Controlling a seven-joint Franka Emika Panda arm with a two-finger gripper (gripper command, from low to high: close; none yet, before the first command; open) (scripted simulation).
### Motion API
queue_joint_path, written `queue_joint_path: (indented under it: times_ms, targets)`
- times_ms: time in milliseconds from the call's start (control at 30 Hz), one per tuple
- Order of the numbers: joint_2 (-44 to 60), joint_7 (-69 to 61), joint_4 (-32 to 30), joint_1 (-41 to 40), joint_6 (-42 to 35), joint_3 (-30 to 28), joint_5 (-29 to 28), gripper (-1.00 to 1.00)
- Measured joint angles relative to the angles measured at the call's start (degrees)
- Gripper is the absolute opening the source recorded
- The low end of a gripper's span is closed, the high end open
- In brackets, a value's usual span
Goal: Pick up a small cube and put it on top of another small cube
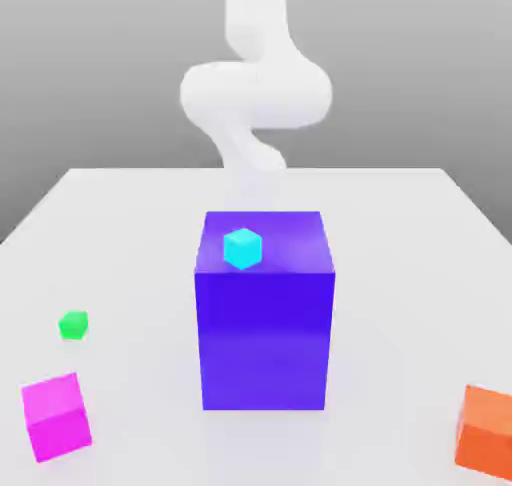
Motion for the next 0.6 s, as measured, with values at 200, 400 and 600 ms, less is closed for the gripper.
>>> queue_joint_path:
  times_ms: [200, 400, 600]
  targets:
    - [0.00, 0.00, 0.00, 0.00, 0.00, 0.00, 0.00, 0.00]
    - [1.70, 0.45, -1.84, -1.48, 1.01, -0.29, 1.72, 0.00]
    - [3.46, 1.57, -3.58, -2.02, 2.07, -1.20, 2.42, 0.00]
